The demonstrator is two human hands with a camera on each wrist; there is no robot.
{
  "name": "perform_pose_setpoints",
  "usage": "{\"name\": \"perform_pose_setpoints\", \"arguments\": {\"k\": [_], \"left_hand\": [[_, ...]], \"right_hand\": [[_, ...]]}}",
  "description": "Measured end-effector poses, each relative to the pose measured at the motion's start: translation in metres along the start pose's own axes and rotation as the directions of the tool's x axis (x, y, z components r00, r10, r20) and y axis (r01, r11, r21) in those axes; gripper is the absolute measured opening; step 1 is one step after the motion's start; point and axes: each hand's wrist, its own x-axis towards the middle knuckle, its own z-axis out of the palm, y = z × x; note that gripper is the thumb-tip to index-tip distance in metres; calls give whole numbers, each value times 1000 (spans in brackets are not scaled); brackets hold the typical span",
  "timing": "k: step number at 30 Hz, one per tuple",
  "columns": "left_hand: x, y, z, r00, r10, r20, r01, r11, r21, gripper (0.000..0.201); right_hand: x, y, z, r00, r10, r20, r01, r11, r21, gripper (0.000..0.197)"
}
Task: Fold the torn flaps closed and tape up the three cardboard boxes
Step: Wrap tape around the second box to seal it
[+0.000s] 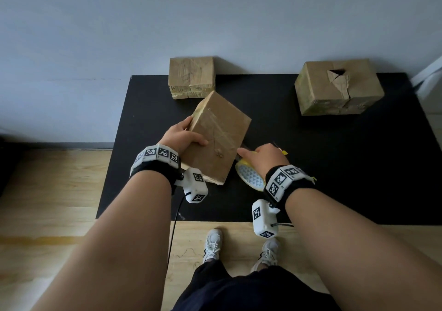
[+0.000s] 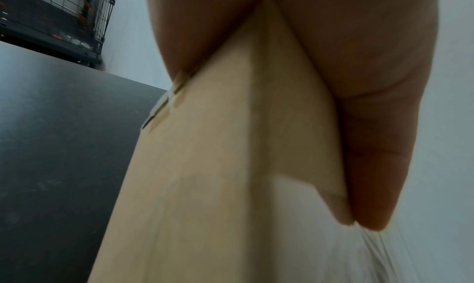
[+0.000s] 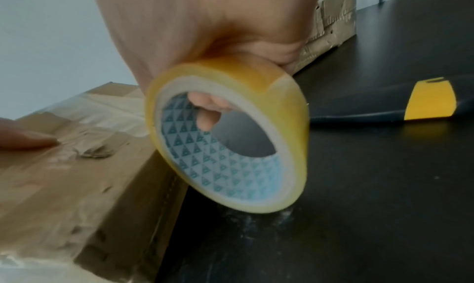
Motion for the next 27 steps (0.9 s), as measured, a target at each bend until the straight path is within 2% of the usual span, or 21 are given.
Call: {"name": "perform_pose_setpoints", "arguments": {"k": [8, 10, 12, 13, 15, 17, 19, 21, 24, 27], "left_hand": [[8, -11, -14, 1000, 7, -18, -6, 1000, 20, 96], [5, -13, -16, 996, 11, -83, -8, 999, 40, 91], [2, -15, -15, 982, 74, -177, -45, 986, 161, 89], [0, -16, -13, 969, 139, -206, -77, 956, 282, 87], [-2, -18, -6, 939, 287, -189, -144, 828, 542, 79], [0, -18, 3, 920, 379, -103, -197, 672, 714, 72], [1, -19, 11, 912, 411, -14, -235, 549, 802, 67], [0, -22, 17, 918, 396, 20, -240, 514, 824, 60], [2, -30, 21, 930, 366, 13, -227, 548, 806, 66], [3, -31, 23, 934, 357, 16, -209, 509, 835, 69]], "right_hand": [[9, -22, 8, 997, -58, -53, 51, 989, -135, 61], [10, -30, 13, 998, -45, -46, 39, 991, -127, 61], [12, -40, 16, 999, -41, -32, 36, 991, -125, 61], [13, -45, 16, 999, -40, -28, 37, 991, -126, 61], [14, -53, 17, 999, -37, -26, 33, 992, -124, 59], [16, -56, 18, 999, -23, -24, 20, 992, -126, 60], [16, -56, 20, 1000, -13, -19, 10, 990, -137, 62], [17, -56, 21, 1000, -13, -12, 11, 989, -147, 64], [16, -57, 20, 1000, 4, -3, -4, 988, -153, 64], [14, -58, 16, 1000, 10, -7, -11, 988, -155, 59]]}}
